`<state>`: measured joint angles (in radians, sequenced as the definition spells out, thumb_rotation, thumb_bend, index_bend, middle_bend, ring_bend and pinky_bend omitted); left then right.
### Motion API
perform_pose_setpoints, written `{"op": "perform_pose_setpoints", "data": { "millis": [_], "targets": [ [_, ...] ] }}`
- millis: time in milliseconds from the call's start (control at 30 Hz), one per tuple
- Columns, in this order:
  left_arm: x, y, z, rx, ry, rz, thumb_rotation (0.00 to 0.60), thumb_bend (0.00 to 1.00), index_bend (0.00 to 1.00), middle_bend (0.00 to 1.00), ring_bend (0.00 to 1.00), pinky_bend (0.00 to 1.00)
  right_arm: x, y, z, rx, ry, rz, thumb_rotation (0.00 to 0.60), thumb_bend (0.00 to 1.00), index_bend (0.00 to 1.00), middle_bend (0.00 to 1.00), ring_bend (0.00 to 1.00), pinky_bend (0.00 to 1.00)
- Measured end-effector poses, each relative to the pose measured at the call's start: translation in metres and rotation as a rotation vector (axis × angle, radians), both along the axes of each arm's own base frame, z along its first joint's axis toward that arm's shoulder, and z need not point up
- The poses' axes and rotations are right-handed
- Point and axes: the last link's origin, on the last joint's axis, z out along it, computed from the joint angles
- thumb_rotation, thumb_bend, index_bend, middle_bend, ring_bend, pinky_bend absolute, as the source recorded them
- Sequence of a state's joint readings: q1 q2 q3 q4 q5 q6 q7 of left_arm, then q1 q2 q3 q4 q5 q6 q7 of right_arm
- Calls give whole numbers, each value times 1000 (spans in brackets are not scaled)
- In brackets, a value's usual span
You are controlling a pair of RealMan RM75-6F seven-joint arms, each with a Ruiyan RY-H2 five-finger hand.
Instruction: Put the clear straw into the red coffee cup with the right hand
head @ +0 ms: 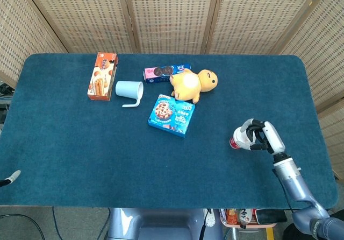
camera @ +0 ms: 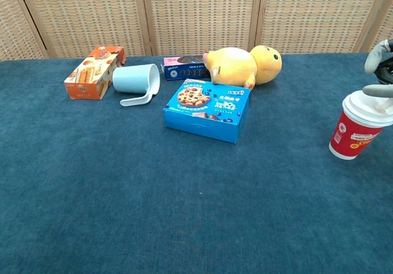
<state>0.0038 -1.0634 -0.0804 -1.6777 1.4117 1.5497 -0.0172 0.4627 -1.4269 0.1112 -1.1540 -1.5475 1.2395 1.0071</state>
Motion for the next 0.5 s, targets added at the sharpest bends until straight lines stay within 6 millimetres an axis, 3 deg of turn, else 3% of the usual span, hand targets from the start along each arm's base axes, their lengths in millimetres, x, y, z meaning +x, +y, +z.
{"op": "perform_pose_setpoints", "data": {
  "millis": [300,400,500],
  "targets": [
    [0,0,0,-1,-4,0,600,114,0,0,0,0,2,2,5,-17,7,15,600,0,474,770,682,869],
    [0,0,1,-1,-6,-1,600,114,0,0,0,0,3,3,11,-35,18,22,600,0,414,695,617,786],
    [-1,-1,1,1,-8,-2,600,113,0,0,0,0,3,5,18,-54,52,33,600,0,345,568,485,638]
  ]
}}
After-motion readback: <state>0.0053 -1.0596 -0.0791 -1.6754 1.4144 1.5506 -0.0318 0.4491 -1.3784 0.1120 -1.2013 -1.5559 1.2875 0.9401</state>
